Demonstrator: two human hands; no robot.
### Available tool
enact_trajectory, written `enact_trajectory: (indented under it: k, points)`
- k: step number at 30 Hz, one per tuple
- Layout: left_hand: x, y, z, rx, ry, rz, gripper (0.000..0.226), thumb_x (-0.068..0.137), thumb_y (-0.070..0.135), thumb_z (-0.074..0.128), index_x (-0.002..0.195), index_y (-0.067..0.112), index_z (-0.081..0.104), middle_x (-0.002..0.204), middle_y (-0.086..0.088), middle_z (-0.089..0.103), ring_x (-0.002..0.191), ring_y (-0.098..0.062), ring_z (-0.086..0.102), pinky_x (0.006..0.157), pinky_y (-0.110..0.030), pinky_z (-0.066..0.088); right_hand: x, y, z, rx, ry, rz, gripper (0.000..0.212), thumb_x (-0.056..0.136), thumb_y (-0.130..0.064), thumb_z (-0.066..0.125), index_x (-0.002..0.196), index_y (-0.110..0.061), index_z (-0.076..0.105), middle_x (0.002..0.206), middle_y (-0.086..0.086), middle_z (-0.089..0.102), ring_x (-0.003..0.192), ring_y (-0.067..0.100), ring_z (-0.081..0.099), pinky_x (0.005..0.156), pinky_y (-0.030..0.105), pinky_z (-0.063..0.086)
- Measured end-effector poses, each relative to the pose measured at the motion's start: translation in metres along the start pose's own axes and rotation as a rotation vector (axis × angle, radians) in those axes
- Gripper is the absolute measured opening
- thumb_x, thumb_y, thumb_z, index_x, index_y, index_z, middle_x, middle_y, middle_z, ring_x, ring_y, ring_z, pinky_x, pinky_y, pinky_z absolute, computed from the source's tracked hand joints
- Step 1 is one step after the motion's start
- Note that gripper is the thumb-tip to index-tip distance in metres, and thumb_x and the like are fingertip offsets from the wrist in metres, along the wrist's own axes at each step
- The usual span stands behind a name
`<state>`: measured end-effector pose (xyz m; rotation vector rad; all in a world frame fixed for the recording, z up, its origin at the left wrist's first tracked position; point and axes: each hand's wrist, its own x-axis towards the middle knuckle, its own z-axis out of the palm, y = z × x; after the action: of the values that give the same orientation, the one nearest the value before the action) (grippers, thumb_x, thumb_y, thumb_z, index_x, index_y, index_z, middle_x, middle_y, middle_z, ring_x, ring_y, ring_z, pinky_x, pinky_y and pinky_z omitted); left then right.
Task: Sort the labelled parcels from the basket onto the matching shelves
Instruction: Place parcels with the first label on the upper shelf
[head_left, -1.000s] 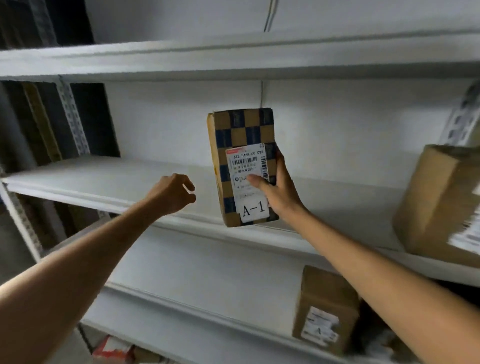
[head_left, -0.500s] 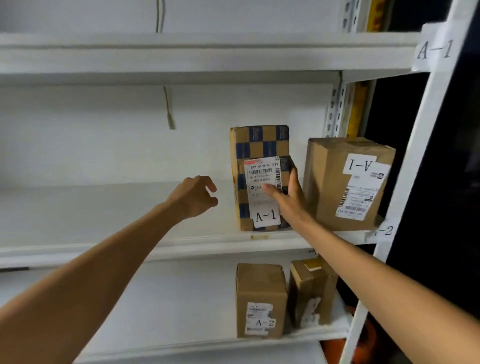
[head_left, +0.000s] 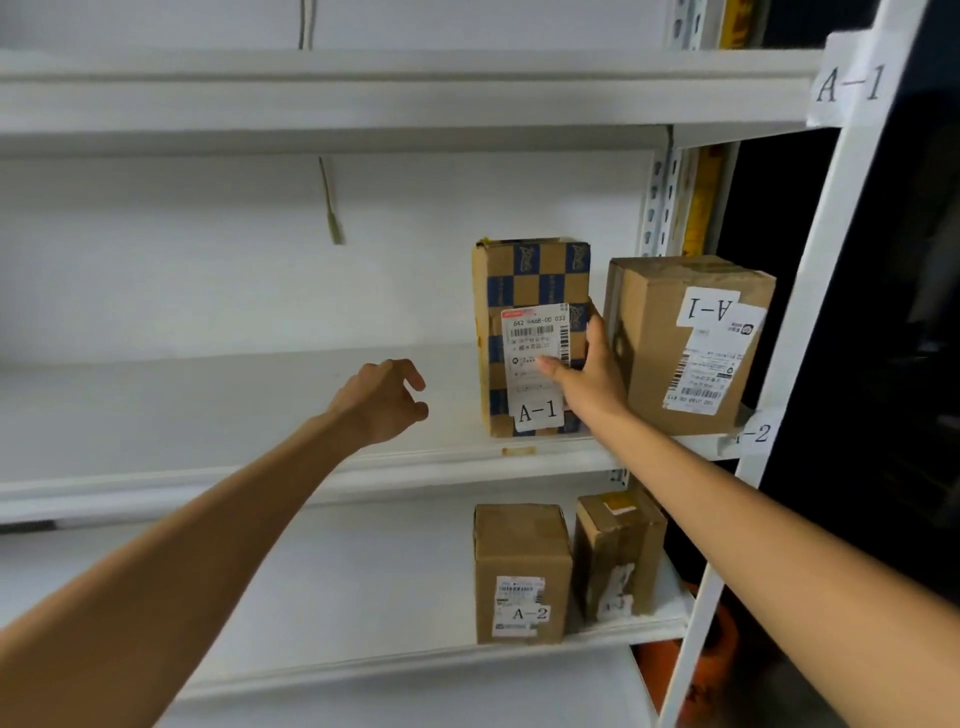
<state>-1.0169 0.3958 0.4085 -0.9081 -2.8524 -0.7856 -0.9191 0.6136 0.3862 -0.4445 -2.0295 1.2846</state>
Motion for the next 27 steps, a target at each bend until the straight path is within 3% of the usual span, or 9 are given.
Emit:
enact_trajectory:
  k: [4, 6, 8, 10, 15, 21, 27]
  points:
    - [-0.011, -0.010, -0.008, 0.045, 0.005, -0.041, 0.026, 0.085, 0.027, 0.064, 0.111, 0.024, 0.060, 0.102, 0.000, 0.068, 0.092, -0.021, 0.062, 0.084, -0.033, 0.051, -0.009, -0.013, -0.003, -0.069, 0.100, -0.136, 0.084, 0.087, -0.005, 0.066, 0.153, -0.023, 0.016, 0.147, 0.002, 0.040, 0.133, 0.017, 0.041, 0.107, 0.038, 0.041]
    - [-0.016, -0.013, -0.012, 0.065, 0.023, -0.056, 0.026, 0.084, 0.029, 0.064, 0.110, 0.027, 0.060, 0.104, 0.001, 0.067, 0.092, -0.021, 0.062, 0.082, -0.032, 0.050, -0.017, -0.022, -0.001, -0.176, 0.174, -0.260, 0.080, 0.088, -0.002, 0.062, 0.152, -0.016, 0.017, 0.151, 0.006, 0.032, 0.135, 0.017, 0.036, 0.107, 0.031, 0.038]
    - [-0.024, -0.017, -0.015, 0.086, 0.037, -0.068, 0.028, 0.084, 0.030, 0.064, 0.111, 0.027, 0.059, 0.107, 0.001, 0.067, 0.093, -0.021, 0.062, 0.080, -0.031, 0.049, -0.027, -0.031, 0.002, -0.328, 0.247, -0.392, 0.073, 0.087, -0.007, 0.063, 0.149, -0.011, 0.024, 0.148, 0.011, 0.033, 0.132, 0.021, 0.036, 0.101, 0.024, 0.037]
    - [-0.033, -0.022, -0.017, 0.103, 0.051, -0.081, 0.030, 0.084, 0.031, 0.063, 0.114, 0.027, 0.058, 0.108, 0.001, 0.066, 0.095, -0.021, 0.062, 0.079, -0.031, 0.049, -0.038, -0.040, 0.009, -0.456, 0.227, -0.519, 0.066, 0.083, -0.013, 0.069, 0.140, -0.009, 0.036, 0.135, 0.013, 0.045, 0.122, 0.025, 0.045, 0.091, 0.029, 0.047]
    - [-0.071, -0.055, -0.025, 0.120, 0.096, -0.157, 0.030, 0.083, 0.034, 0.063, 0.112, 0.029, 0.058, 0.109, 0.000, 0.065, 0.097, -0.023, 0.060, 0.078, -0.031, 0.047, -0.083, -0.065, 0.068, -0.679, -0.344, -0.692, 0.057, 0.081, -0.020, 0.073, 0.131, -0.010, 0.046, 0.129, 0.005, 0.053, 0.118, 0.021, 0.050, 0.087, 0.034, 0.048]
    - [-0.170, -0.153, -0.069, 0.263, 0.108, -0.431, 0.033, 0.081, 0.038, 0.067, 0.111, 0.028, 0.061, 0.110, -0.003, 0.065, 0.097, -0.027, 0.061, 0.079, -0.031, 0.049, -0.136, -0.098, 0.186, -0.625, -0.747, -0.720, 0.051, 0.075, -0.020, 0.071, 0.122, -0.014, 0.051, 0.123, 0.003, 0.054, 0.110, 0.023, 0.053, 0.087, 0.034, 0.046]
    - [-0.294, -0.214, -0.118, 0.315, 0.230, -0.809, 0.039, 0.084, 0.041, 0.067, 0.117, 0.022, 0.063, 0.119, -0.007, 0.062, 0.101, -0.028, 0.060, 0.077, -0.033, 0.045, -0.208, -0.148, 0.286, -0.487, -0.994, -1.115, 0.053, 0.080, -0.019, 0.069, 0.128, -0.008, 0.051, 0.129, 0.009, 0.054, 0.114, 0.026, 0.053, 0.093, 0.034, 0.046]
